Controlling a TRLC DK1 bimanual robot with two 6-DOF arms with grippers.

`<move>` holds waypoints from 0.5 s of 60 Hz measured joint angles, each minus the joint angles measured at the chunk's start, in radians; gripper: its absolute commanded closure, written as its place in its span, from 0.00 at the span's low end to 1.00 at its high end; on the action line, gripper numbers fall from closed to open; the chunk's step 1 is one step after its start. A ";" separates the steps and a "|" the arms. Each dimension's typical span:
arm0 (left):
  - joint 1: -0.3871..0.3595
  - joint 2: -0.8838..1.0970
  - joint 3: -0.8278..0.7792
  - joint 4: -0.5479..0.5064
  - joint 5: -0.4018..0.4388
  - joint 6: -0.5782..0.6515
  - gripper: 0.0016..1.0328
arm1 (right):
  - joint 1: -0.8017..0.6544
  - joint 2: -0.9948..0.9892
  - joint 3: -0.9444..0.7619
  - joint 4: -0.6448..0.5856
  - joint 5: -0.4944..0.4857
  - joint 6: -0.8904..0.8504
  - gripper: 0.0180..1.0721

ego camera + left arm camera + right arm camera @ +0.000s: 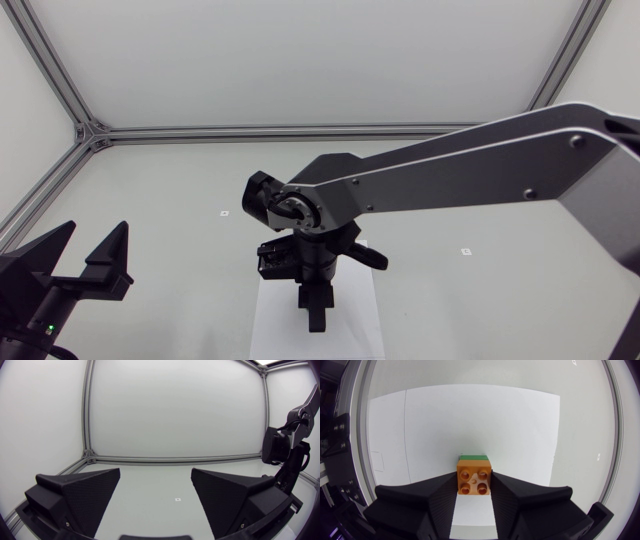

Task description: Pick up the orange 2x2 brick with the right arm and stack it on top of the green 2x2 brick in the center

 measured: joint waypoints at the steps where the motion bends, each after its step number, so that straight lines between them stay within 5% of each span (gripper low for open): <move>1: 0.000 0.000 0.000 0.000 0.000 0.000 0.04 | 0.000 0.000 0.000 0.000 0.000 0.000 0.95; 30: 0.000 0.000 0.000 0.000 0.000 0.000 0.04 | 0.007 0.009 0.015 -0.026 -0.004 -0.004 0.95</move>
